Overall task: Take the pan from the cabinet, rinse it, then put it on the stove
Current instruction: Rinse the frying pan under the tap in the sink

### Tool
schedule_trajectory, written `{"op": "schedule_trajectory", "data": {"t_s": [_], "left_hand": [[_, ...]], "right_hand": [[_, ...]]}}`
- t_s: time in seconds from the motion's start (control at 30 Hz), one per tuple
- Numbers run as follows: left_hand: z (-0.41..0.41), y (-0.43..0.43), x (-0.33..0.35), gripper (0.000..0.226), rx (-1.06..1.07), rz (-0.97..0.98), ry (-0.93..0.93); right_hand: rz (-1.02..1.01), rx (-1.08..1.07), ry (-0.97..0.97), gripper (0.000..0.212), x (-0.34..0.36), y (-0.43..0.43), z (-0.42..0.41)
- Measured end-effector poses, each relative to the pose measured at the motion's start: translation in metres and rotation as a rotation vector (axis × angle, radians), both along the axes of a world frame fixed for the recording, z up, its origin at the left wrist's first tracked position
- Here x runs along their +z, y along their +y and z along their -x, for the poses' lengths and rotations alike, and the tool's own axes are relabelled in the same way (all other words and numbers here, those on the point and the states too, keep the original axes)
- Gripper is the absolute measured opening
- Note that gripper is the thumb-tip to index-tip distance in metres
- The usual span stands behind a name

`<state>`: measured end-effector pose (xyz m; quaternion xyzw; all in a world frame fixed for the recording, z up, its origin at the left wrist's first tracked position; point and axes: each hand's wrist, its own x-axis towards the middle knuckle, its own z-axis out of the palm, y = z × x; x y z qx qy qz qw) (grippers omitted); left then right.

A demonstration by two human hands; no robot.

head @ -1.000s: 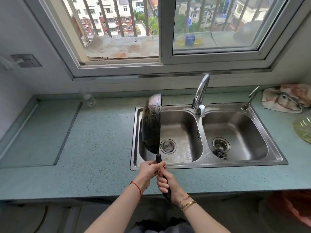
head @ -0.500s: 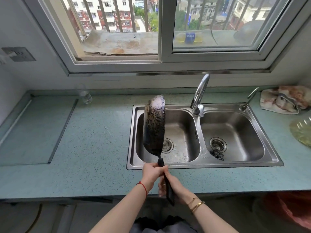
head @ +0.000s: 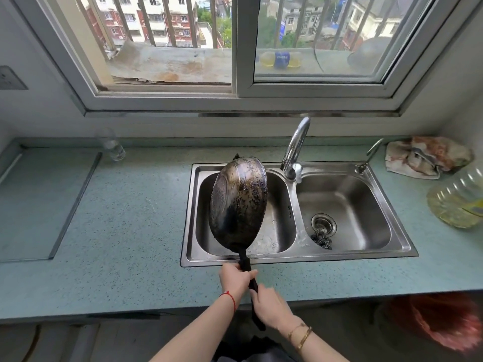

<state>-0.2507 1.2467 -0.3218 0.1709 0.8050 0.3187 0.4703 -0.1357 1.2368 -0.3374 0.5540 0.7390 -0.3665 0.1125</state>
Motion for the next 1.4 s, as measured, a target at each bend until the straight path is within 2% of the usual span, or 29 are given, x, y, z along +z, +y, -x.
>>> {"op": "schedule_trajectory", "data": {"t_s": [0.43, 0.67, 0.8, 0.9, 1.07, 1.17, 1.23, 1.3, 1.4], "left_hand": [[-0.017, -0.007, 0.000, 0.023, -0.026, 0.019, 0.114], [-0.025, -0.005, 0.003, 0.023, 0.009, 0.049, 0.134], [-0.028, -0.005, 0.001, 0.025, -0.013, 0.053, 0.161], [-0.028, -0.005, 0.000, 0.029, -0.028, 0.052, 0.179], [-0.031, -0.007, 0.003, 0.031, -0.018, 0.042, 0.168], [-0.031, -0.007, 0.004, 0.031, -0.010, 0.047, 0.173], [-0.032, -0.007, 0.006, 0.031, -0.020, 0.061, 0.192], [-0.033, -0.006, 0.006, 0.033, -0.024, 0.074, 0.208], [-0.036, -0.005, 0.004, 0.032, -0.026, 0.083, 0.222]], "right_hand": [[0.114, -0.010, 0.036, 0.044, -0.006, -0.002, -0.013], [0.032, 0.240, -0.172, 0.054, 0.001, 0.013, -0.013], [0.196, 0.276, -0.170, 0.061, 0.004, 0.045, -0.031], [0.240, 0.054, -0.029, 0.053, 0.016, 0.094, -0.050], [0.023, -0.425, 0.240, 0.031, 0.033, 0.182, -0.061], [0.016, -0.665, 0.416, 0.021, 0.031, 0.227, -0.058], [0.090, -0.787, 0.535, 0.024, 0.035, 0.249, -0.052], [0.202, -0.898, 0.653, 0.038, 0.042, 0.265, -0.046], [0.301, -0.971, 0.742, 0.050, 0.057, 0.279, -0.037]]}}
